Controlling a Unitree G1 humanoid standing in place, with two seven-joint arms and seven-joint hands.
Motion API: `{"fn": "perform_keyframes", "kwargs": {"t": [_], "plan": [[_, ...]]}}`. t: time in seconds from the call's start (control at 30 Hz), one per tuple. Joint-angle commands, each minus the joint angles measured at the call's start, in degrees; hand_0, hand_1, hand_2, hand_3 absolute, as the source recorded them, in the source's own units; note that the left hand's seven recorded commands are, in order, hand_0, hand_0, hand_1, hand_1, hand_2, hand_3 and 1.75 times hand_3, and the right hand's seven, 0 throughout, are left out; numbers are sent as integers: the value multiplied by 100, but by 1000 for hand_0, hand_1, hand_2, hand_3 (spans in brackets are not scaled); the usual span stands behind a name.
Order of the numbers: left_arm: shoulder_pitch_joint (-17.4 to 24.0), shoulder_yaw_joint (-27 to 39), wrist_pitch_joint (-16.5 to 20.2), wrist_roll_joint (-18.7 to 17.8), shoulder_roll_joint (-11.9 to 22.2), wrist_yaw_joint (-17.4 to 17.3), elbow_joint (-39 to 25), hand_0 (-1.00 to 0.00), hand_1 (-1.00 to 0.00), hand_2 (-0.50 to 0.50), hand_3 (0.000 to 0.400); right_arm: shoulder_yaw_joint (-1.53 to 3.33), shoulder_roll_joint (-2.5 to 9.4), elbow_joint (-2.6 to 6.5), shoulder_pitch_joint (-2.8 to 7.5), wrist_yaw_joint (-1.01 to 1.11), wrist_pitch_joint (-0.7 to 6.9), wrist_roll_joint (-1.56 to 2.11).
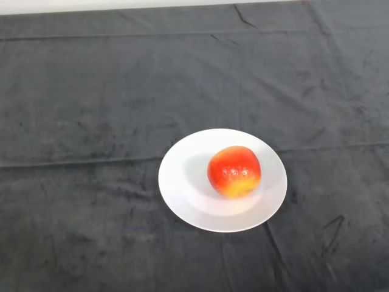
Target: Move the apple to the plate
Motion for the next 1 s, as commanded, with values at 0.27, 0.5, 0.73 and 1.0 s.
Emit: {"fn": "perform_keyframes", "kwargs": {"t": [0.27, 0.5, 0.73, 1.0], "plan": [[-328, -207, -92, 91, 511, -112, 203, 0, 0, 0, 0, 73, -104, -154, -237, 72, -14, 17], [-321, -214, -96, 75, 510, -117, 206, 0, 0, 0, 0, 73, -104, -154, -237, 72, -14, 17], [-309, -214, -93, 52, 516, -132, 208, 0, 0, 0, 0, 73, -104, -154, -237, 72, -14, 17], [-308, -222, -93, 34, 517, -135, 206, 0, 0, 0, 0, 73, -104, -154, -237, 72, -13, 17]]}}
